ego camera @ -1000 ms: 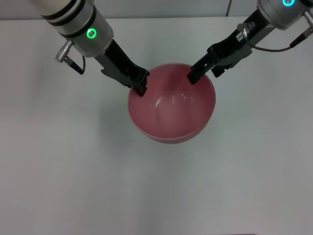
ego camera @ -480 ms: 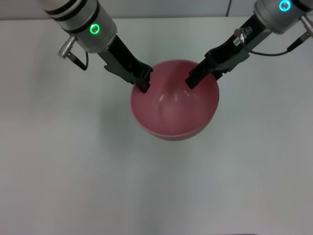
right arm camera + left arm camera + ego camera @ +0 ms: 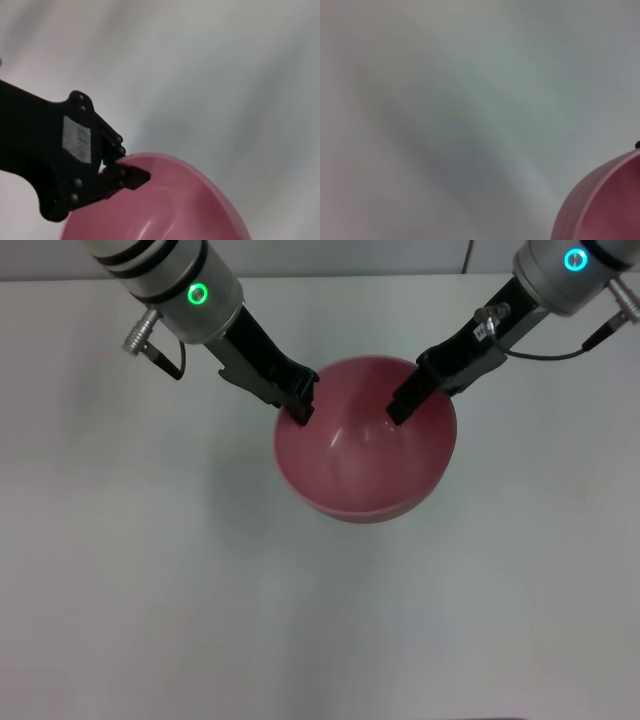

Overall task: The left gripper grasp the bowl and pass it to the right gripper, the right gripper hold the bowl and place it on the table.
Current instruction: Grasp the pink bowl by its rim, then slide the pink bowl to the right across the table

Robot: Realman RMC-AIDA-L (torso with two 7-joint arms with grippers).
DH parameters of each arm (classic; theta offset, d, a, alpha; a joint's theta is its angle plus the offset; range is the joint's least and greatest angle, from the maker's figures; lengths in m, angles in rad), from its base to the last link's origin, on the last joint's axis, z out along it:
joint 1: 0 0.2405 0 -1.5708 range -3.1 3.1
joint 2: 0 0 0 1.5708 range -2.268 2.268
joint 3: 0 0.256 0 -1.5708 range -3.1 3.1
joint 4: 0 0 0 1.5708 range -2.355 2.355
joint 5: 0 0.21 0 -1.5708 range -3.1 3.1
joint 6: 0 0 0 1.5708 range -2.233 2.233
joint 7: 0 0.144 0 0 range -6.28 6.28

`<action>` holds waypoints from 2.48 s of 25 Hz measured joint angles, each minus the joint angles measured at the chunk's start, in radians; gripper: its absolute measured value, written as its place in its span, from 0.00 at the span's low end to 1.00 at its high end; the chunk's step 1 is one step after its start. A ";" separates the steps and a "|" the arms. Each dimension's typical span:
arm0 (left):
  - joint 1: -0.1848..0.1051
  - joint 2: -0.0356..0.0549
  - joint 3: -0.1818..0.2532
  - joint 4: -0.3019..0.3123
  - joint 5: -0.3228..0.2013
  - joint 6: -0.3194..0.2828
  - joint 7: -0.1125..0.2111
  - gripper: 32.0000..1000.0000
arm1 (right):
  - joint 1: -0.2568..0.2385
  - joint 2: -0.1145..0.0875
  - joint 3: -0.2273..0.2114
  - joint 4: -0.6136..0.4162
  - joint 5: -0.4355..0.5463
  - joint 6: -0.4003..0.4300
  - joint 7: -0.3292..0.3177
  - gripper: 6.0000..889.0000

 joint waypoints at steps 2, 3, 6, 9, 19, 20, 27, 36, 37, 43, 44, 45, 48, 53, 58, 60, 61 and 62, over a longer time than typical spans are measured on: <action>0.000 0.0000 0.000 0.000 -0.002 -0.001 0.001 0.07 | 0.000 0.002 -0.013 0.000 0.000 -0.003 0.002 0.60; 0.000 0.0000 0.000 0.000 -0.002 -0.002 0.001 0.07 | 0.000 0.002 -0.016 0.000 0.000 -0.003 0.002 0.57; 0.000 0.0000 0.000 0.000 -0.002 -0.003 0.001 0.07 | 0.000 0.003 -0.017 0.000 0.000 -0.003 0.004 0.50; 0.000 0.0000 0.000 0.000 -0.002 -0.004 0.002 0.07 | 0.000 0.003 -0.017 0.000 -0.001 -0.004 0.004 0.42; 0.000 0.0000 0.000 0.000 -0.002 -0.008 0.003 0.08 | 0.003 0.003 -0.020 -0.002 -0.002 -0.009 0.005 0.17; 0.000 0.0000 0.000 0.000 -0.002 -0.008 0.003 0.08 | 0.004 0.003 -0.021 -0.002 -0.002 -0.009 0.005 0.17; -0.009 0.0016 0.000 -0.001 -0.004 -0.020 0.001 0.09 | 0.006 0.003 -0.033 -0.002 -0.001 -0.008 0.005 0.17; -0.012 0.0041 0.000 0.000 -0.006 -0.034 0.003 0.09 | 0.008 0.002 -0.035 -0.002 -0.001 -0.008 0.005 0.15; -0.012 0.0042 0.000 0.000 -0.006 -0.034 0.003 0.09 | 0.008 0.002 -0.035 -0.002 -0.001 -0.008 0.005 0.14; -0.015 0.0052 0.000 0.000 -0.006 -0.037 -0.001 0.10 | 0.008 0.000 -0.034 -0.002 0.001 -0.008 0.005 0.13; -0.015 0.0055 0.000 0.000 -0.006 -0.037 -0.002 0.10 | 0.008 0.000 -0.034 -0.002 0.002 -0.008 0.005 0.13; -0.015 0.0057 0.000 0.000 -0.006 -0.037 -0.002 0.10 | 0.008 0.000 -0.034 -0.002 0.002 -0.008 0.005 0.13; -0.015 0.0060 0.000 0.000 -0.005 -0.039 -0.002 0.10 | 0.008 0.000 -0.034 -0.002 0.002 -0.008 0.005 0.12; -0.016 0.0061 0.000 0.002 -0.005 -0.046 0.000 0.21 | 0.008 0.000 -0.034 -0.002 0.001 -0.008 0.003 0.11; -0.016 0.0061 0.000 0.013 -0.004 -0.047 -0.002 0.34 | 0.008 0.000 -0.034 -0.002 0.001 -0.007 0.002 0.09; -0.015 0.0061 -0.002 0.015 -0.005 -0.047 -0.003 0.37 | 0.008 0.000 -0.034 -0.002 0.001 -0.007 0.001 0.09; -0.015 0.0061 -0.002 0.015 -0.005 -0.047 -0.003 0.39 | 0.008 0.000 -0.034 -0.002 0.001 -0.007 0.001 0.09; -0.015 0.0061 -0.003 0.015 -0.005 -0.047 -0.003 0.45 | 0.008 0.000 -0.034 -0.002 0.001 -0.007 0.001 0.09</action>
